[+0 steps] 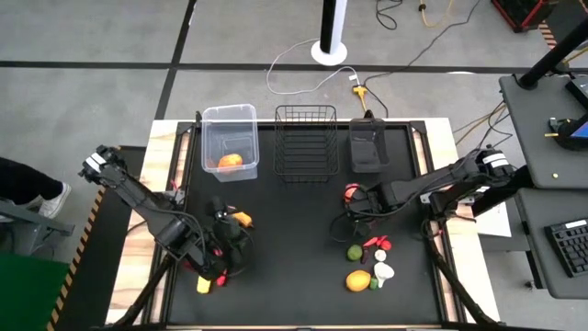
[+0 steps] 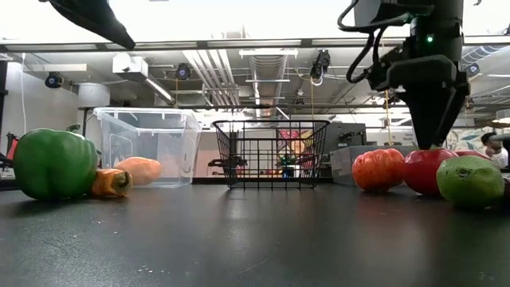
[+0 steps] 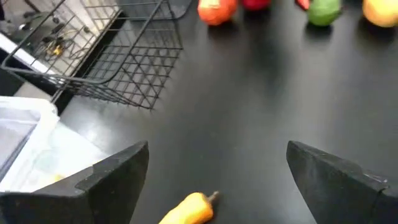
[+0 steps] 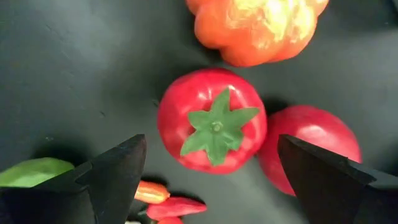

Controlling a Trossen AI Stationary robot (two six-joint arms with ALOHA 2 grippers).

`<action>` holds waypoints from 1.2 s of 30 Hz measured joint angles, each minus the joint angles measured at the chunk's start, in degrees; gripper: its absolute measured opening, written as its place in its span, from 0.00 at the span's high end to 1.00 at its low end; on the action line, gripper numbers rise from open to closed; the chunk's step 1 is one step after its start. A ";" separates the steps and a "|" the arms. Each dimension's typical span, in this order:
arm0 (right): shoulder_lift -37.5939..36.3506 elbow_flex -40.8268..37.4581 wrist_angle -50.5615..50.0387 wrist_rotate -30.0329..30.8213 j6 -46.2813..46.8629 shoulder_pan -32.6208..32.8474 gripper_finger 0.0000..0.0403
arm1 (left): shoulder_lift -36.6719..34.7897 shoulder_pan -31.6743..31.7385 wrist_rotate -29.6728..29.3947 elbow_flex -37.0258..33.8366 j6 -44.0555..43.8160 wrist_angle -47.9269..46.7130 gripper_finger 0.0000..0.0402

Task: Sort produce into baskets
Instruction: Put the left tomato into the wire basket

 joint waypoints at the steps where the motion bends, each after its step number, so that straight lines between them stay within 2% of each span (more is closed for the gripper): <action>1: 0.00 -0.67 1.22 0.00 0.11 0.00 0.12 | 0.15 -0.13 -0.06 -0.03 0.04 -0.08 0.10; 13: 0.70 -6.24 10.00 0.16 0.18 0.00 0.13 | 2.76 -0.44 -3.08 -0.22 -1.29 1.44 0.10; 23: 0.59 -6.37 11.84 -0.13 0.14 0.00 0.23 | 4.02 -0.44 -3.50 -0.18 -1.38 1.86 0.10; 29: 0.56 -1.71 11.73 -4.39 -1.41 0.46 0.24 | 3.71 -0.44 -2.98 -0.18 -1.38 1.75 0.10; 36: 0.54 11.15 11.93 -4.16 -9.04 0.48 0.24 | 3.48 -0.43 -3.04 -0.12 -1.28 1.56 0.10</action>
